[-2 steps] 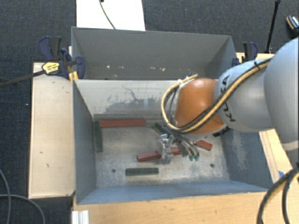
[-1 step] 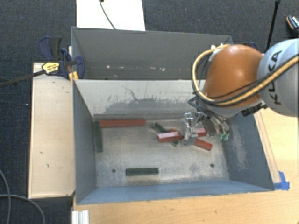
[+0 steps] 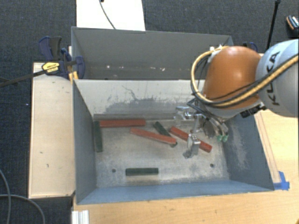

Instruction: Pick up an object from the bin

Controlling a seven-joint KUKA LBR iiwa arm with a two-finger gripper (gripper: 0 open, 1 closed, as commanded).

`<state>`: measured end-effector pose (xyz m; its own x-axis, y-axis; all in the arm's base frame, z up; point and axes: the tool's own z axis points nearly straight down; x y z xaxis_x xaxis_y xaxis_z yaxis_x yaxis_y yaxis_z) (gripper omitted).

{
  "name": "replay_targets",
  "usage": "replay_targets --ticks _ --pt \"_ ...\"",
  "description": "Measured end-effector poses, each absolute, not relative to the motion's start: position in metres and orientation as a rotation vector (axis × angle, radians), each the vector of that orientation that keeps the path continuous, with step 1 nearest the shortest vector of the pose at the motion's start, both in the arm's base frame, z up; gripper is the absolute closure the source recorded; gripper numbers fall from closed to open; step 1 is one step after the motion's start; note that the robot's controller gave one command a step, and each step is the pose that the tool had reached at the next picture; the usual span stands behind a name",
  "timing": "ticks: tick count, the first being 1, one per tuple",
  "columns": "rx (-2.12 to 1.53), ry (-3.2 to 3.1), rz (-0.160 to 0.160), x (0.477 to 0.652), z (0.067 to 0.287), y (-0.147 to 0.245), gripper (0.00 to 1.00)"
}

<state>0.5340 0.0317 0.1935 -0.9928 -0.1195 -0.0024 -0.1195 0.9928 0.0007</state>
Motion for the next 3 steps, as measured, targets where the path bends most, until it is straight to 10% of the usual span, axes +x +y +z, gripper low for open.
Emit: replay_targets --ticks 1,2,3 --pt "-0.072 3.143 0.0 0.5853 0.0728 -0.0018 0.0" --pt "-0.068 3.136 0.002 0.5869 0.0776 -0.0006 1.0" --pt "-0.064 3.137 0.002 0.5867 0.0773 -0.0006 0.0"
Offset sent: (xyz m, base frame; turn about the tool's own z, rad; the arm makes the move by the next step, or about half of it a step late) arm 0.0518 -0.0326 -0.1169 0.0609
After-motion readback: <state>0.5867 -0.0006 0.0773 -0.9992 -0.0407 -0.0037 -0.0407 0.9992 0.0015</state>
